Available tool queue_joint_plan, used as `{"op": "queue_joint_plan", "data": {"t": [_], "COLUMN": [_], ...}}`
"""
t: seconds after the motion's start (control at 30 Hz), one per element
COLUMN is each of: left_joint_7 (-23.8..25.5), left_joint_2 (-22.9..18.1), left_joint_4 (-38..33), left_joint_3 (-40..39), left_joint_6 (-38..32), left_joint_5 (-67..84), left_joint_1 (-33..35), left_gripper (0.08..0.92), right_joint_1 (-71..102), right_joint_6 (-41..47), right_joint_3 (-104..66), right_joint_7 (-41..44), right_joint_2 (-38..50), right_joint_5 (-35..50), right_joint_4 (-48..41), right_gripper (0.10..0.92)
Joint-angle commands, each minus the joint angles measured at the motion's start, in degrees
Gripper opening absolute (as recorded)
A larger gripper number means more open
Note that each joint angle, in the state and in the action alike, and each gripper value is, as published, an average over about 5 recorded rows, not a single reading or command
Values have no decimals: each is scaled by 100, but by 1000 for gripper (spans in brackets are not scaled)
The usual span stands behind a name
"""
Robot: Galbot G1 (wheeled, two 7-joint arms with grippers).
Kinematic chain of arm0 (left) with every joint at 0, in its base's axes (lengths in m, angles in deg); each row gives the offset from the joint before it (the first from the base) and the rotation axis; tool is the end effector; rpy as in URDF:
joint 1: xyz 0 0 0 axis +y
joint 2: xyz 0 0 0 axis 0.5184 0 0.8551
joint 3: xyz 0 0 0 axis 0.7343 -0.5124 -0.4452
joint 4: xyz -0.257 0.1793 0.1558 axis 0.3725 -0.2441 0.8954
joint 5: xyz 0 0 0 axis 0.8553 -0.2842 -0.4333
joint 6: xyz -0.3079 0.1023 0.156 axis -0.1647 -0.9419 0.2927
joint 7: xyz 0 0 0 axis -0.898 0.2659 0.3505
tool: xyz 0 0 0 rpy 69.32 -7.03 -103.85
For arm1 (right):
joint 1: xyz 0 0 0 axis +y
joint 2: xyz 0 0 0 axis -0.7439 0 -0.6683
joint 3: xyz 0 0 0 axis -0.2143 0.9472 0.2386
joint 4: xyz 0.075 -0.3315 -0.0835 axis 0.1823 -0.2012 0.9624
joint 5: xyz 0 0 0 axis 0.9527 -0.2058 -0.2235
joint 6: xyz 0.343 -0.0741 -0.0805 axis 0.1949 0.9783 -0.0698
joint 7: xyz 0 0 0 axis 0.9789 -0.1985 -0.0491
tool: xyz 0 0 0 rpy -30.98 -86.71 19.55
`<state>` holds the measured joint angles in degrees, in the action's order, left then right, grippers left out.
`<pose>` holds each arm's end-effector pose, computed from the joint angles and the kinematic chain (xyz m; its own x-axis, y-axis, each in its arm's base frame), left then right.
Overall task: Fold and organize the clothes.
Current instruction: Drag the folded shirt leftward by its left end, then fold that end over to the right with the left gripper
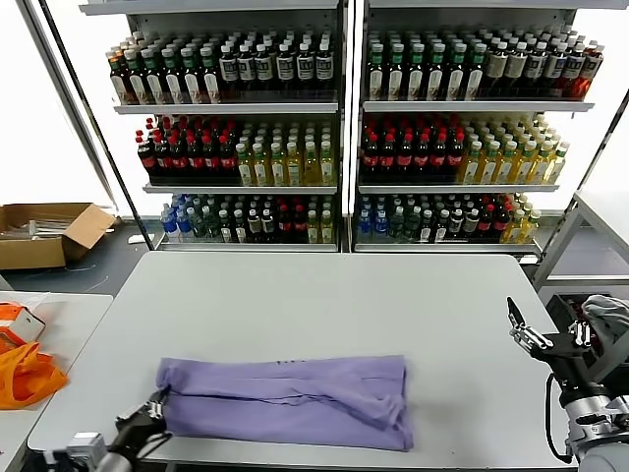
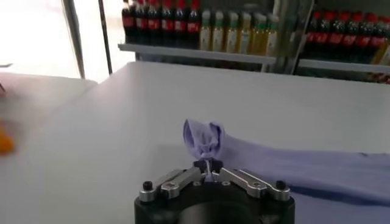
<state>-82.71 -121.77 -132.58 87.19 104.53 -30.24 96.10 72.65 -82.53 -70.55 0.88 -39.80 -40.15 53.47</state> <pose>0.1690 0.1510 -0.2889 -0.8924 -0.0100 0.4510 -0.0334 0.9985 -0.0438 0.2074 -0.1899 -0.2456 -0.9964 -0.0360 -0.0767 -0.0361 0.9993 -0.0001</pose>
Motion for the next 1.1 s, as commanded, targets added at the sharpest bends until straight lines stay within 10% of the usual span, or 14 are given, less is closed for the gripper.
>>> {"op": "queue_joint_plan", "data": {"t": [0.03,0.3,0.73,1.1], "left_joint_7": [1505,1714,1132,806], "left_joint_2": [1548,1874,-150,-455], "left_joint_4": [1080,963,-1226,-1150], "left_joint_3": [2284,2091,-7,-1116], "left_joint_6": [-28,93,510,554], "left_joint_5": [446,531,740,494], "left_joint_1": [-236,-681,-325,-585], "left_gripper": [102,101,102,102], "right_joint_1": [-10,92,368,466], "right_joint_6": [8,100,150,162], "right_joint_3": [63,-3,-183,-138], "right_joint_7": [-15,-44,-54,-36], "right_joint_2": [19,-8,-314,-439], "right_joint_5": [43,37,-97,-171], "right_joint_4": [61,273,583,733], "right_gripper": [823,823,823,823]}}
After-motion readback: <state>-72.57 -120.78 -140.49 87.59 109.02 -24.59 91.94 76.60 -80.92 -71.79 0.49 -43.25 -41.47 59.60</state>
